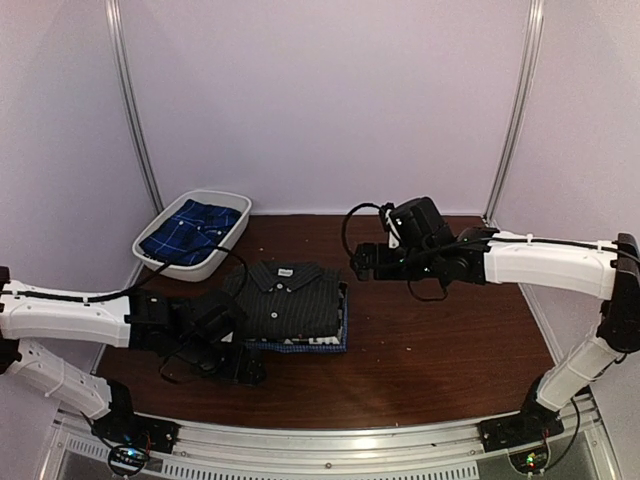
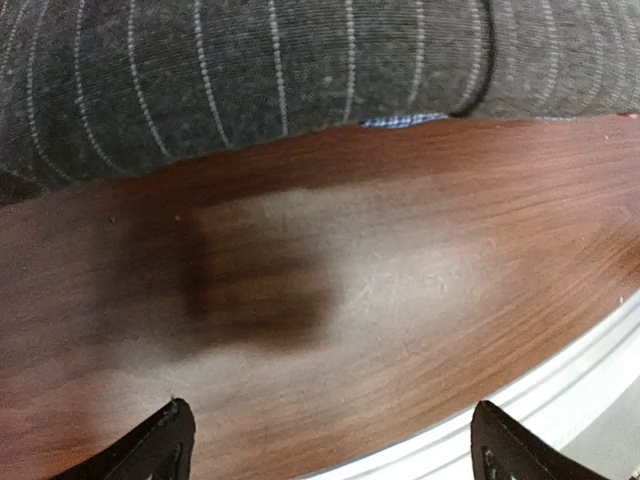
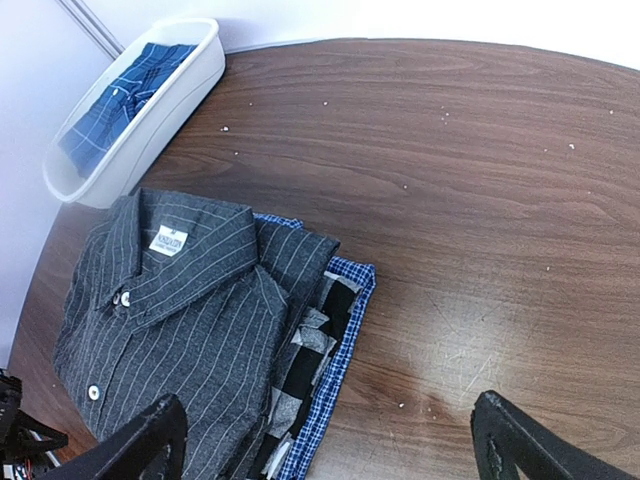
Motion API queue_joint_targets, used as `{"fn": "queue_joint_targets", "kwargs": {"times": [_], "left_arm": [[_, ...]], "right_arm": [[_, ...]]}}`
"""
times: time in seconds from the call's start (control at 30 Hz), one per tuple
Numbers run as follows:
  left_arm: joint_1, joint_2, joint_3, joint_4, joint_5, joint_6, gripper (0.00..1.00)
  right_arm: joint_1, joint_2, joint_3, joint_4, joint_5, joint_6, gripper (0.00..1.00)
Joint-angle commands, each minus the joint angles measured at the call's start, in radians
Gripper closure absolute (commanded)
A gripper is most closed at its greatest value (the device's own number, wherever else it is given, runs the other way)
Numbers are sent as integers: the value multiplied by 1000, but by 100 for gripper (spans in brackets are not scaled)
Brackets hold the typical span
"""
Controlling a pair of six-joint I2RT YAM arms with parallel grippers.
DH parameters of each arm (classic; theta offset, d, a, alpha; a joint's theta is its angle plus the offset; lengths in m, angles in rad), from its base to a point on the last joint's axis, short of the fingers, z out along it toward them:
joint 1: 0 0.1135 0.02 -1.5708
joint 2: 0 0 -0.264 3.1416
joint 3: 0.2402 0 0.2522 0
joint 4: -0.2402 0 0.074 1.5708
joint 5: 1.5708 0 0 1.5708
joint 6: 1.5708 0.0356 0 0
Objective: Fold and stack the long sleeve shirts
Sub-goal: Move the square-folded shirt to the corner of the board.
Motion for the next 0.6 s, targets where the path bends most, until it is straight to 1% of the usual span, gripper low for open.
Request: {"fn": "queue_joint_targets", "kwargs": {"times": [0.0,0.23,0.47,0.57], "left_arm": [[-9,83,-27,175,-89,-65,2],[-8,226,-42,312,-175,-65,2],[-8,324,-43,407,-242,-39,2],[5,376,-22,416,-268,-12,2]], "right_arm": [[-8,-48,-18,-13,45,-4,0],[-16,-72,-44,-22,59,-3,0],[-24,-89,-62,-26,69,-5,0],[-27,-90,-71,-26,67,-4,0]]}}
